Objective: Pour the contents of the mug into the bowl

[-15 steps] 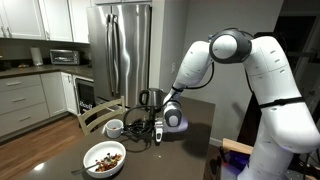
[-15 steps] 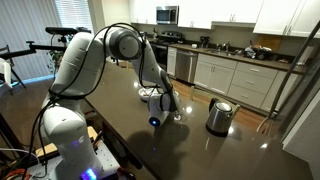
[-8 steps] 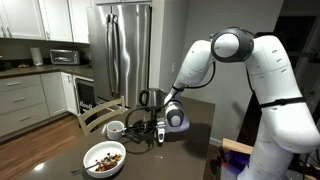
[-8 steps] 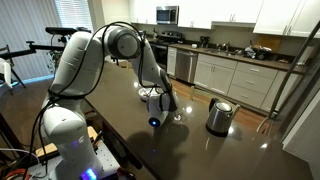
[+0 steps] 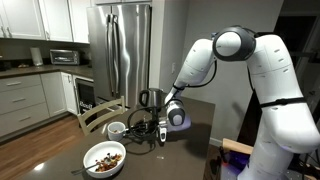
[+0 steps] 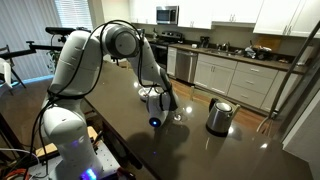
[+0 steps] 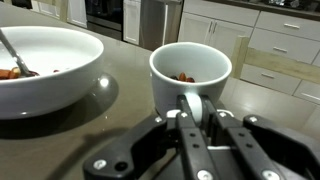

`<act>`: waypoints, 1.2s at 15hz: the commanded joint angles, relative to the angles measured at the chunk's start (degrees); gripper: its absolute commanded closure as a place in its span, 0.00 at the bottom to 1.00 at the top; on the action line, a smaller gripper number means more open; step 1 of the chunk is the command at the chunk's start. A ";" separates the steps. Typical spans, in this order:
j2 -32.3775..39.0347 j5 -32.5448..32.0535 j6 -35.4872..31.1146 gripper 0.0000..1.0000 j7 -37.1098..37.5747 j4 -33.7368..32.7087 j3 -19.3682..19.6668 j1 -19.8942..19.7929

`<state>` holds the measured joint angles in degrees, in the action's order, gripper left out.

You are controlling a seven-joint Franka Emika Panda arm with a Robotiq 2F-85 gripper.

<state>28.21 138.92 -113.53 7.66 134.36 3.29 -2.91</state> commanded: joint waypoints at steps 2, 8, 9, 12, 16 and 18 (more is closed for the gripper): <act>-3.02 -2.72 -3.21 0.92 2.34 1.40 0.27 -0.14; -5.04 -5.15 -7.42 0.92 3.32 1.45 0.19 0.24; -5.37 -5.68 -8.12 0.92 3.55 1.48 0.19 0.30; -6.35 -7.13 -9.97 0.92 4.30 1.62 0.17 0.39; -7.69 -9.19 -11.89 0.92 5.52 1.94 0.14 0.35; -8.37 -10.29 -12.94 0.92 6.21 2.08 0.12 0.41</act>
<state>22.92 131.17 -124.05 11.26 134.59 3.30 -2.77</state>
